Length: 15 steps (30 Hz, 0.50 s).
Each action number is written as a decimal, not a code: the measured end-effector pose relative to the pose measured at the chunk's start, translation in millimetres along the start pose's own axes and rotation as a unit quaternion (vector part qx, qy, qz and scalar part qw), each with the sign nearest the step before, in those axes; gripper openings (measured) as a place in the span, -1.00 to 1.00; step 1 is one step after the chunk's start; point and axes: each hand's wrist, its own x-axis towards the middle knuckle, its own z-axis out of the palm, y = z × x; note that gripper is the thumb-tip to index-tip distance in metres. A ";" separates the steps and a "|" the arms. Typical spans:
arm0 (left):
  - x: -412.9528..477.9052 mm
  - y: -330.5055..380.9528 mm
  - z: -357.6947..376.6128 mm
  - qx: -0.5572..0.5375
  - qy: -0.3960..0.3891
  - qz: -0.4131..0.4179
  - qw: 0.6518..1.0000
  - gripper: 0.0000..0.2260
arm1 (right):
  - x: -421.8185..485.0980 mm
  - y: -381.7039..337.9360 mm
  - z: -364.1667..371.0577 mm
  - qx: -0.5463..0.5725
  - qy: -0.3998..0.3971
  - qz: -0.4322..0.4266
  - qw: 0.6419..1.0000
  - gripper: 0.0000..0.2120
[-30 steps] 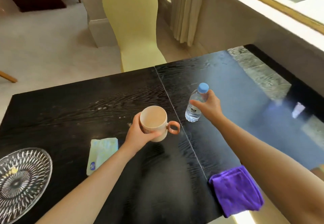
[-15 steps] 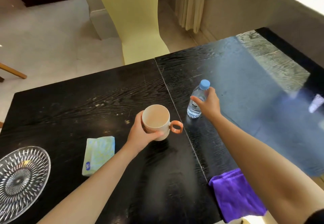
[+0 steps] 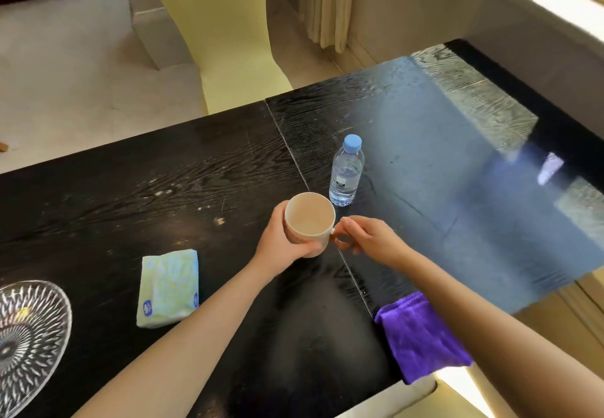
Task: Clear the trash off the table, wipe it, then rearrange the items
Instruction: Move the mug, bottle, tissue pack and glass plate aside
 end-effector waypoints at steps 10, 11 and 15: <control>-7.5 -12.7 18.2 0.001 -0.033 -0.004 0.999 -0.23 | -23.5 14.1 16.2 0.014 0.053 0.022 0.998 -0.82; -8.2 -14.2 17.8 0.001 -0.034 -0.007 0.999 -0.22 | -22.4 16.1 18.6 0.014 0.067 0.024 0.997 -0.81; -6.1 -22.4 3.7 0.032 -0.064 -0.015 0.997 -0.08 | -13.6 25.6 28.8 0.037 0.129 0.031 0.990 -0.78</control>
